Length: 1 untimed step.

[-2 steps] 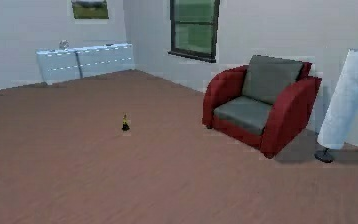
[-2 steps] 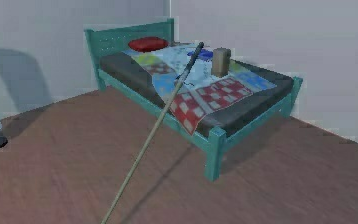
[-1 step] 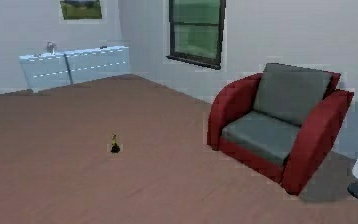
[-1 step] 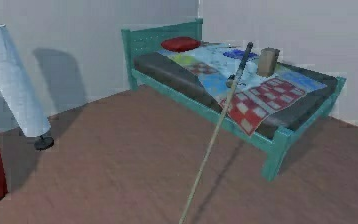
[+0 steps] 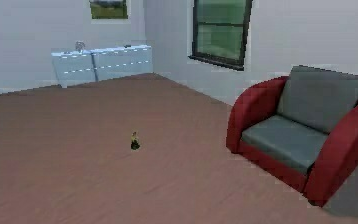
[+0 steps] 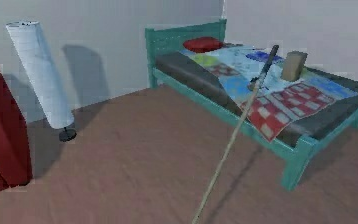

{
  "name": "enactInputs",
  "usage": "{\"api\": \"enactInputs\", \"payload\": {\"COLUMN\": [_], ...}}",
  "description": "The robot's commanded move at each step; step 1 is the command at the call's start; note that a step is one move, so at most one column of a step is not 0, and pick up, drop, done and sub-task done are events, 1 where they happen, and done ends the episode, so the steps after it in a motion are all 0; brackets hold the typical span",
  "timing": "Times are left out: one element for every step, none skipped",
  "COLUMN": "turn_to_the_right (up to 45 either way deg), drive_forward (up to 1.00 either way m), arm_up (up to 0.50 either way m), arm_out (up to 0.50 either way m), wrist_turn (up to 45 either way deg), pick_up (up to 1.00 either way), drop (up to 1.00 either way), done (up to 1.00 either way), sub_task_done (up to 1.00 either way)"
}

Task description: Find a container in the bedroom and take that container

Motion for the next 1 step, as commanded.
{"api": "enactInputs", "payload": {"turn_to_the_right": [0.0], "drive_forward": [1.0], "arm_up": [0.0], "arm_out": [0.0], "wrist_turn": [0.0], "pick_up": [0.0], "drop": [0.0], "done": [0.0], "sub_task_done": [0.0]}}
